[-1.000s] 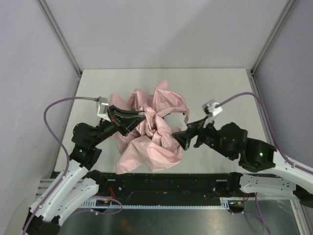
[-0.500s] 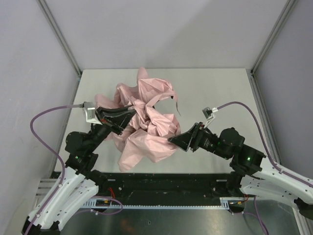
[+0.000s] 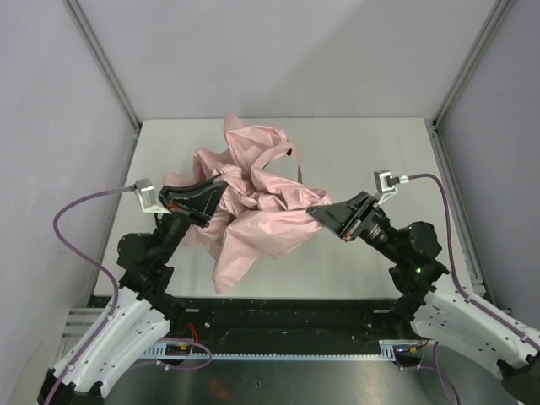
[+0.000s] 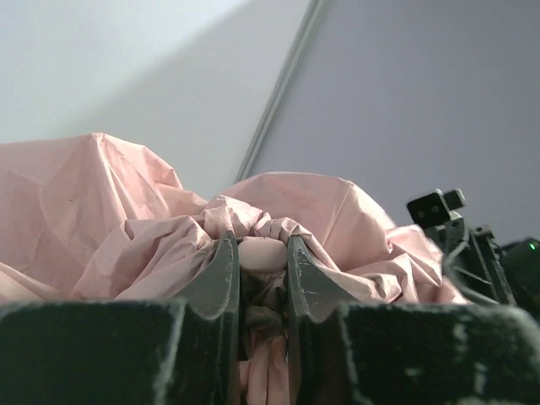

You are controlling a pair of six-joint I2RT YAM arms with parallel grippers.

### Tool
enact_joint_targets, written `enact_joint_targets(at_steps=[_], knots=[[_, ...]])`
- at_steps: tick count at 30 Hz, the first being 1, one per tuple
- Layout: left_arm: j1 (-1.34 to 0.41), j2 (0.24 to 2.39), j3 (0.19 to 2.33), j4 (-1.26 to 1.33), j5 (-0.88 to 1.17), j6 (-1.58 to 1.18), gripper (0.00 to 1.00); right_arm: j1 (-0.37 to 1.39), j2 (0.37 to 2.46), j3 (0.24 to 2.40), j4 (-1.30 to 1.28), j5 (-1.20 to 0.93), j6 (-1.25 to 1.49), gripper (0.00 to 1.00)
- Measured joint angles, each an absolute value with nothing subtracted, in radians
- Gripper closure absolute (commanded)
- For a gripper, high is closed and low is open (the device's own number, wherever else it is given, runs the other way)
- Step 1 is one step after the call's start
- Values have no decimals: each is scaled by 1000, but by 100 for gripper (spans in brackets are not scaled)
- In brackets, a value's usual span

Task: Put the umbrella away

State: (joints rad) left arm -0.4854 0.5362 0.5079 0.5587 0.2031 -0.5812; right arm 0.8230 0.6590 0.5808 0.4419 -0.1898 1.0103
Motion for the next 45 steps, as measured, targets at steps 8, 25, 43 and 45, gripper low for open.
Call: enact_joint_targets(at_steps=[8, 25, 43, 45], knots=[[-486, 553, 439, 647, -32, -684, 100, 696, 905, 553, 1110, -498, 1350, 81], [-485, 612, 421, 769, -94, -771, 100, 713, 889, 596, 1169, -627, 1304, 98], [-481, 660, 421, 802, -96, -834, 100, 993, 690, 646, 474, -459, 796, 43], [-476, 655, 421, 803, -55, -822, 100, 994, 649, 693, 261, -326, 700, 32]])
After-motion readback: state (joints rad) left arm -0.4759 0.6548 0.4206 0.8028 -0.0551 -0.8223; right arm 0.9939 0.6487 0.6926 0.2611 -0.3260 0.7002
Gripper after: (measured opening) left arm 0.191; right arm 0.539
